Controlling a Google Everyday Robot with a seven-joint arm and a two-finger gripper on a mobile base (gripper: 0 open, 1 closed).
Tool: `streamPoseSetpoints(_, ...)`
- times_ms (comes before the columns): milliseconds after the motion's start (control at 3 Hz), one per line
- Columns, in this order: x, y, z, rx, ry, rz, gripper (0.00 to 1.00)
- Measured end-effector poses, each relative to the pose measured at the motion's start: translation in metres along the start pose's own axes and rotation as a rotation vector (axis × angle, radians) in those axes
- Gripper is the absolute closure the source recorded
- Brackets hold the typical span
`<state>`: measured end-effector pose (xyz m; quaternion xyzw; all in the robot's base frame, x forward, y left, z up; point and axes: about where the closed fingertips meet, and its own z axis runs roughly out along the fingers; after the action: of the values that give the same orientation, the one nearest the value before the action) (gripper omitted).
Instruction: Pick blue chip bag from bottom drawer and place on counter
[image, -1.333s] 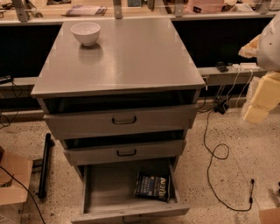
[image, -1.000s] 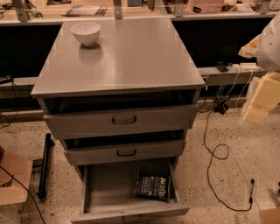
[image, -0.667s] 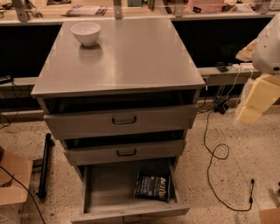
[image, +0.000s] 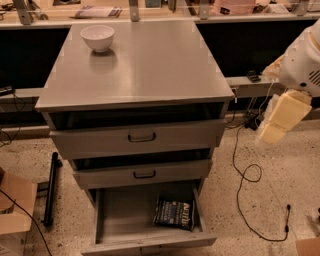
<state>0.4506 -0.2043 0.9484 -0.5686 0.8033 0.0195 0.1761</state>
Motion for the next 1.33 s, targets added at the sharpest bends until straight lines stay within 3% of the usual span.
streamPoseSetpoints(333,0.0,0.003,0.021,-0.018,0.0,0.052,0.0)
streamPoseSetpoints(667,-0.007,0.023,0.098,-0.074,-0.001,0.174,0.0)
streamPoseSetpoints(1000,-0.011,0.035,0.146,-0.107,-0.002,0.235,0.0)
streamPoseSetpoints(1333,-0.01,0.05,0.203,-0.174,-0.027,0.288,0.0)
